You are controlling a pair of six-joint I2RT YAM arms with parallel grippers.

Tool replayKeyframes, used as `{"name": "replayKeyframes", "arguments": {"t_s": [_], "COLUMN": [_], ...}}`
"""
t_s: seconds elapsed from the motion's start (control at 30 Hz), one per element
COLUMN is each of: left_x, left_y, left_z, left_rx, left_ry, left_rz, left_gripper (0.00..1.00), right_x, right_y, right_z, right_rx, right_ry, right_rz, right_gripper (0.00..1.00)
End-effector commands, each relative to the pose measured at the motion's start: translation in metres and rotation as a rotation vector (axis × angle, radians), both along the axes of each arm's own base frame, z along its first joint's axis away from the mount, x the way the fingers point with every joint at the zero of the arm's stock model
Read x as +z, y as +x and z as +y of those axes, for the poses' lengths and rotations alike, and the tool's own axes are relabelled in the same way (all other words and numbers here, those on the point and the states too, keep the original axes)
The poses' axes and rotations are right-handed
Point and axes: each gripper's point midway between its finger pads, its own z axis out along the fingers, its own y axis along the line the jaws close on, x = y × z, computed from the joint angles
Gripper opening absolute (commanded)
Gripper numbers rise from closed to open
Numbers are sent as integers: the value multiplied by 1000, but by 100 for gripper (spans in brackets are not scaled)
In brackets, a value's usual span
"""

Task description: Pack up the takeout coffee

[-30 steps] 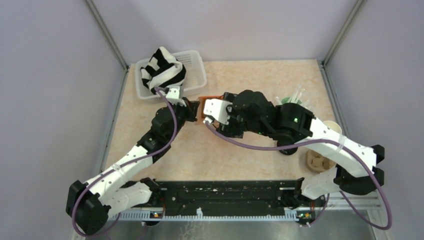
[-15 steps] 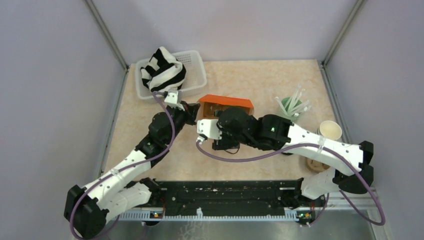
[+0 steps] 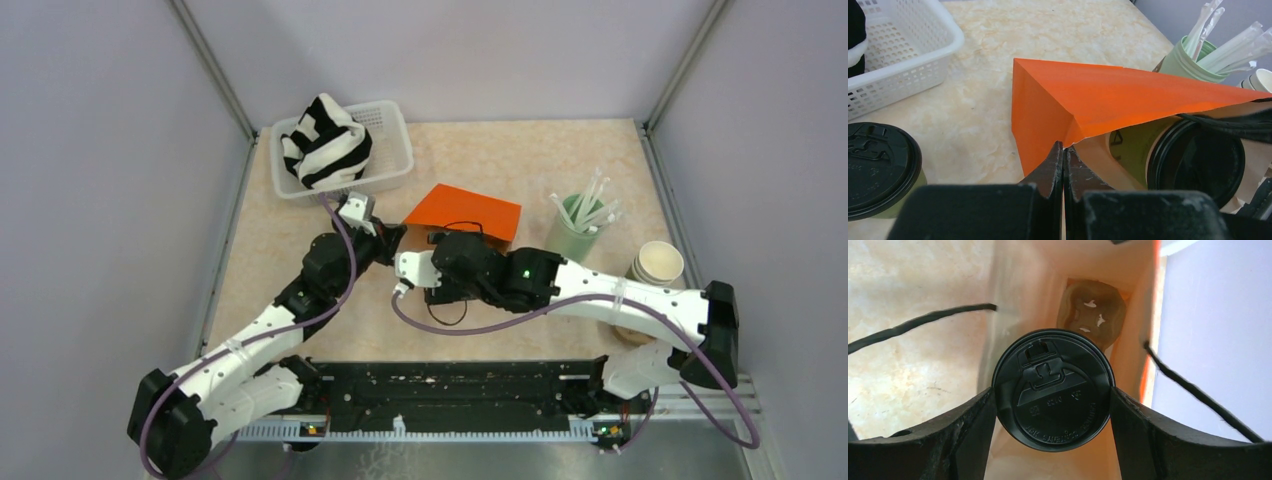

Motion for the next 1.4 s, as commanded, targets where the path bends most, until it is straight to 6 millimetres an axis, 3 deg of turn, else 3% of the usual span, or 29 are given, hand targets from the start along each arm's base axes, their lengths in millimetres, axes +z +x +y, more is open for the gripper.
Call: {"name": "replayKeyframes", "arguments": {"t_s": [0.0,0.27,0.57,0.77,1.0,1.37], "left_x": [5,4,17,19,16,18], "left_y": [-4,-12,-1,11,8,10], "left_z": [4,-4,-1,-2,-3,-7], "left_rx": [-10,-73,-7,45,28,19], "left_ry": [6,20,-12,8,13,13], "left_rz": [-58,-34,19,101,98,116], "left_gripper": [0,0,0,0,0,0], "right_x": [15,9,-9,14,-11,-29], "right_y": [20,44,34,32,39,63], "right_z": [1,-5,-5,-4,-5,-4], "right_rx": [-37,-74,10,13,51,43], "right_ry": [76,50,2,26,-62,-85], "right_rz": [-38,-91,14,20,-28,-102], "right_gripper": [44,44,42,41,40,40]}}
